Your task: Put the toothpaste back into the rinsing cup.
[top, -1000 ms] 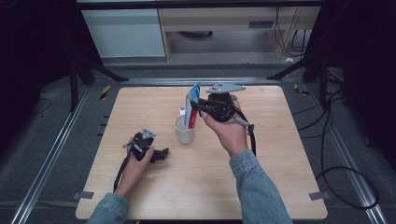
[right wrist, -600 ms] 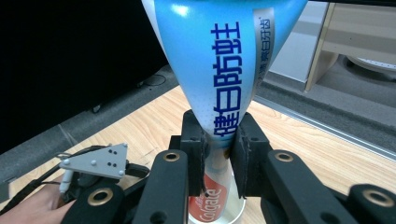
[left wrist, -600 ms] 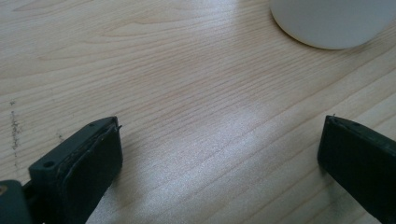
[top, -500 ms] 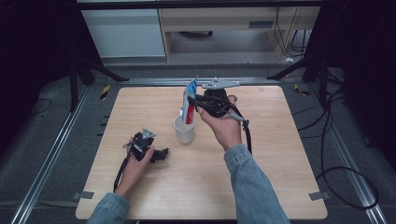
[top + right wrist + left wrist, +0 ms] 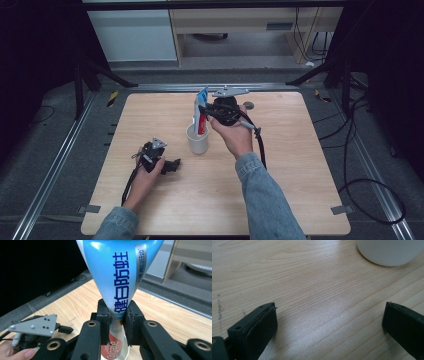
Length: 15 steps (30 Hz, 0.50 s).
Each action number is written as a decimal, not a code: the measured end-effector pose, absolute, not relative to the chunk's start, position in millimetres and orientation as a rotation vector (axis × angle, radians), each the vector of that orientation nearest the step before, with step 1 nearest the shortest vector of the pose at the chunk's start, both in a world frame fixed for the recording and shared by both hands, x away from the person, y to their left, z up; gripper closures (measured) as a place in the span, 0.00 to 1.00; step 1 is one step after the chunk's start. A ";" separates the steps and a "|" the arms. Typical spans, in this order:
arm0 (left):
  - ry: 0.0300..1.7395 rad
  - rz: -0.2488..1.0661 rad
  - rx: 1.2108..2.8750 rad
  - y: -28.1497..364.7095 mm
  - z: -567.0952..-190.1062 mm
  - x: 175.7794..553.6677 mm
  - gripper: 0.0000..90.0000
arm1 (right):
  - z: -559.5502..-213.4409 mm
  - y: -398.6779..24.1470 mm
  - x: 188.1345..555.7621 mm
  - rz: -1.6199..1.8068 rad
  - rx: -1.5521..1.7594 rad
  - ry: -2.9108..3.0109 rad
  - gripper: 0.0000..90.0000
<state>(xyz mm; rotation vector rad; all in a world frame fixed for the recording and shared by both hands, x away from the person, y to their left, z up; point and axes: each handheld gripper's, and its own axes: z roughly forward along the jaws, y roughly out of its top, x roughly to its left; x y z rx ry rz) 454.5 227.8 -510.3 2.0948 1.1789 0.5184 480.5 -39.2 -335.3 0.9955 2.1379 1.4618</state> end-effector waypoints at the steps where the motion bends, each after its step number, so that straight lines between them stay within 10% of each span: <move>1: 1.177 0.518 2.099 228.0 -510.2 454.5 0.00 | -337.1 -38.4 481.7 1.460 0.996 2.142 0.85; 15: 1.178 0.516 2.099 227.9 -510.2 454.4 0.00 | -365.7 -28.7 491.3 1.436 1.026 2.198 0.85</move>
